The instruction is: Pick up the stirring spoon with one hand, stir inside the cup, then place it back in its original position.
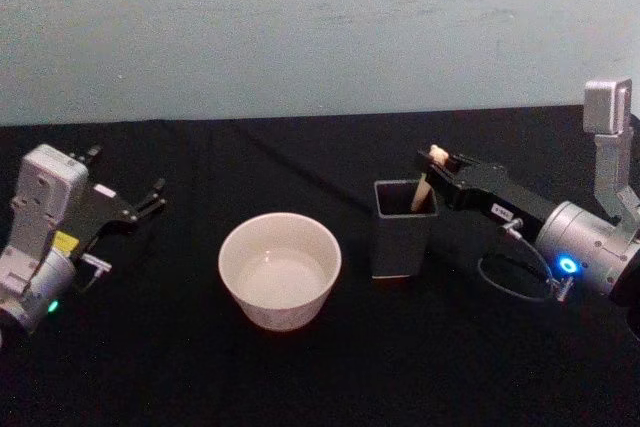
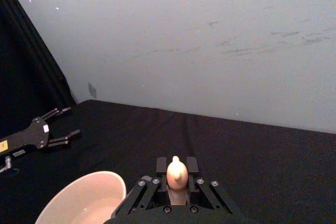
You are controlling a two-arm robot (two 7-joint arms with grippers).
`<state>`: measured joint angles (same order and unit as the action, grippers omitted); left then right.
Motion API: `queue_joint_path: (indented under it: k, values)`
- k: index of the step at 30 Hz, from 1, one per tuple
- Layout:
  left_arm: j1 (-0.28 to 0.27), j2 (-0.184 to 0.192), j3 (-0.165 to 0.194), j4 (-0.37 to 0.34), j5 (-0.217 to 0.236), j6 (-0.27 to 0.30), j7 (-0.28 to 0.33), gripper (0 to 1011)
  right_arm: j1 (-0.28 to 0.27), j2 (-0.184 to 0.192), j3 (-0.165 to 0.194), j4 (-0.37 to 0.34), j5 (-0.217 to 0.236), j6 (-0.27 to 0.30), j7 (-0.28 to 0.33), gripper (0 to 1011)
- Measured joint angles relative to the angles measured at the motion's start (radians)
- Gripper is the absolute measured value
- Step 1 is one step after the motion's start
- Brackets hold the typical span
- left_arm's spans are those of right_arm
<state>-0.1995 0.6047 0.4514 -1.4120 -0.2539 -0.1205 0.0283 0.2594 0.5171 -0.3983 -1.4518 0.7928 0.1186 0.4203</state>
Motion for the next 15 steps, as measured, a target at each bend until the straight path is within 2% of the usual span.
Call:
queue_joint_path:
  k: [15]
  values:
    - [0.000, 0.000, 0.000, 0.000, 0.000, 0.000, 0.000, 1001, 0.003, -0.008, 0.001, 0.012, -0.011, 0.005, -0.006, 213]
